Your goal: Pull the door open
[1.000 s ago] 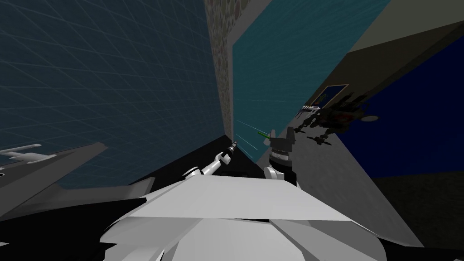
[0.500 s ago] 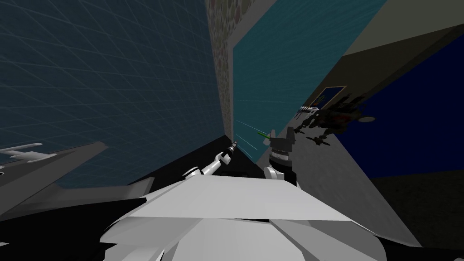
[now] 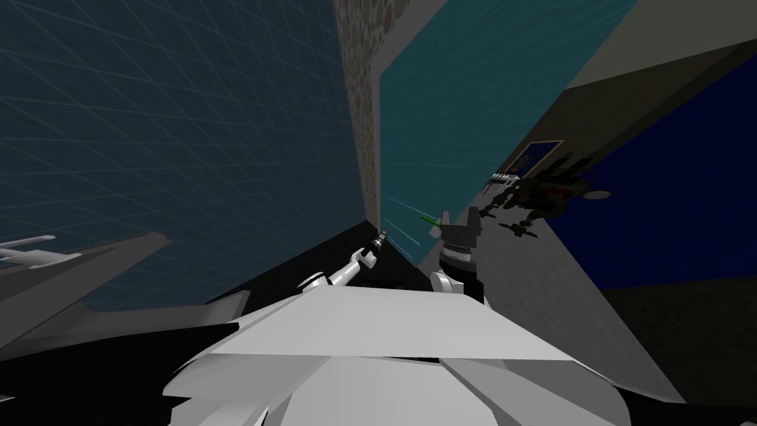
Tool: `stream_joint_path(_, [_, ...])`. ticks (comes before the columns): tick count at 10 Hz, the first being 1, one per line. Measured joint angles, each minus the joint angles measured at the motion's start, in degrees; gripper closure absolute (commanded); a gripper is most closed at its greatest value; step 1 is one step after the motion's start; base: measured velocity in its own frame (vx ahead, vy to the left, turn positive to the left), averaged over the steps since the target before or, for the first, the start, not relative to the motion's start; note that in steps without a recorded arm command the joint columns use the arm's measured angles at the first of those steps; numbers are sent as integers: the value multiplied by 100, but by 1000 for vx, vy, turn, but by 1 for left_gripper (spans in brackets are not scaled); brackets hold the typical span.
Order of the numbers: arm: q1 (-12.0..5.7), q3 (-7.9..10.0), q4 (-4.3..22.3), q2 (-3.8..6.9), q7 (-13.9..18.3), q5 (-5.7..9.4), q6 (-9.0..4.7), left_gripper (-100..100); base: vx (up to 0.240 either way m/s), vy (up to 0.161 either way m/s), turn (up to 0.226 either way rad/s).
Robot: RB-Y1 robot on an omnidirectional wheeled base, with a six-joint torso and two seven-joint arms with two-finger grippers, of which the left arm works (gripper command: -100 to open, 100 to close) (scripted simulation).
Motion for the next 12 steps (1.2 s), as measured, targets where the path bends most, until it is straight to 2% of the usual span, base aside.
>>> stream_joint_path(3, [10,39,90,28,-25,-32,44,-100,-8,175,3])
stream_joint_path(5, [14,58,171,98,-46,-60,94,-100,-83,199,13])
stream_joint_path(7, [59,109,196,149,-131,-113,271,-100,-115,155,71])
stream_joint_path(8, [59,90,213,220,-131,-133,365,-100,-88,106,190])
stream_joint_path(10, [-69,-48,358,247,-71,-167,531,-100,8,-59,142])
stream_joint_path(12, [-141,-146,299,237,-26,-162,650,-100,62,-178,67])
